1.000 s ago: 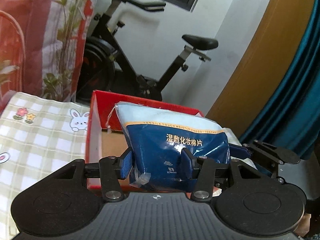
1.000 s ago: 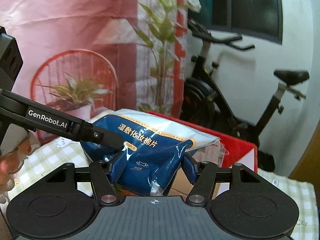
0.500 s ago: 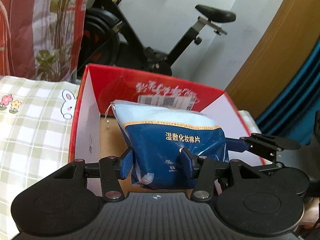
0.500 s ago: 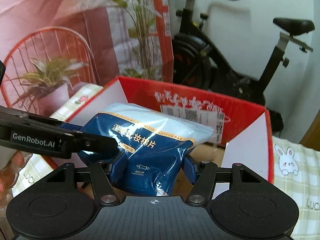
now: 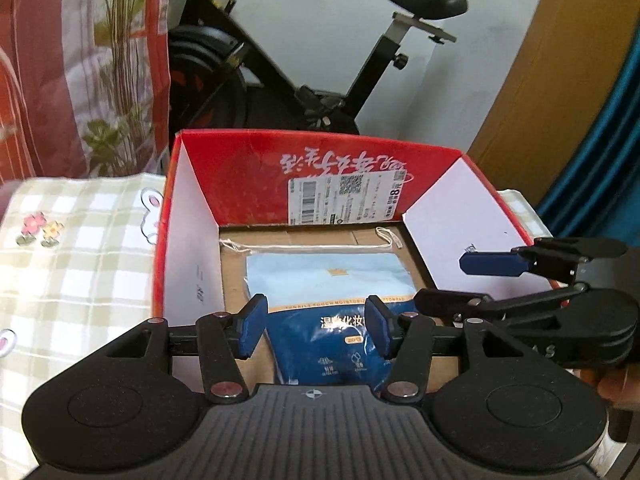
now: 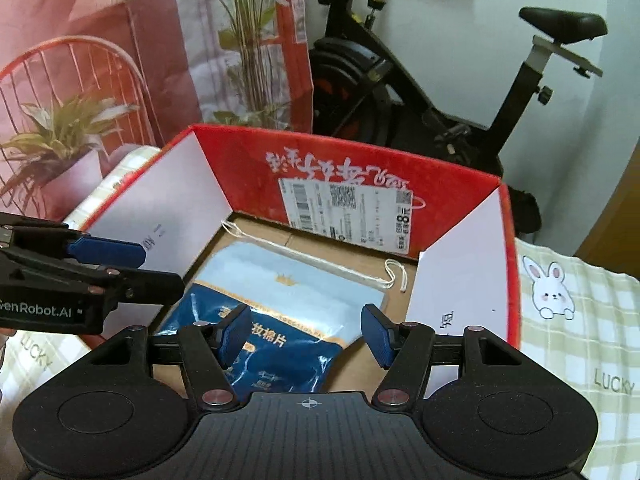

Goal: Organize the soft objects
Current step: 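Open the left tool to release the bag inside the box, then lower the left tool onto the wrapped cake and close it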

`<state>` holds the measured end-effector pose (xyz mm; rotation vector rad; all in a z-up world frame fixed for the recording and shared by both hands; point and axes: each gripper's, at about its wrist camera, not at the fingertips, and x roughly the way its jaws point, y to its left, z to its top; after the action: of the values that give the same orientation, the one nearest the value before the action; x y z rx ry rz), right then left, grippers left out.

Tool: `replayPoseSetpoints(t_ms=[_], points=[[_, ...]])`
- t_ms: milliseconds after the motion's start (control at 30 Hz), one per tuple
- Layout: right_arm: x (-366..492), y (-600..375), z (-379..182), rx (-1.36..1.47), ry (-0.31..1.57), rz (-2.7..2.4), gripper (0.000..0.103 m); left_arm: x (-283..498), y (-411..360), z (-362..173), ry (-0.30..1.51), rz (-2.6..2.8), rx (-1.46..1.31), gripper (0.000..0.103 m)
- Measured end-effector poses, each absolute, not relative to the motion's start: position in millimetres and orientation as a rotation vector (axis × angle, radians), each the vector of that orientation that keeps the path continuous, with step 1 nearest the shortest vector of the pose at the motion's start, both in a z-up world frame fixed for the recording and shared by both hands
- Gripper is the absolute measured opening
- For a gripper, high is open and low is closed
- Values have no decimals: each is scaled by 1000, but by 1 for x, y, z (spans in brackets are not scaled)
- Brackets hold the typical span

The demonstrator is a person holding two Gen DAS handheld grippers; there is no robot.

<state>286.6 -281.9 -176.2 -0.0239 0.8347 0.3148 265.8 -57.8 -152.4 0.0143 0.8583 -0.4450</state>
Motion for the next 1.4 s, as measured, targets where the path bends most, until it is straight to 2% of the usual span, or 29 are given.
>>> replayPoseSetpoints(t_ms=[333,667,1300,1400], points=[[233,-280,-148,-11,754,324,57,216,-53,-125,799,-442,25,56],[174,-286,-133,28,697,322,57,178,-57,-127,790,-467,-1,56],[139,-304,-192,131,829,310,57,164,-65,-171,901,-509,-56,55],[137,-308,-199,160,840,319,57,165,-66,-177,928,-523,-91,52]])
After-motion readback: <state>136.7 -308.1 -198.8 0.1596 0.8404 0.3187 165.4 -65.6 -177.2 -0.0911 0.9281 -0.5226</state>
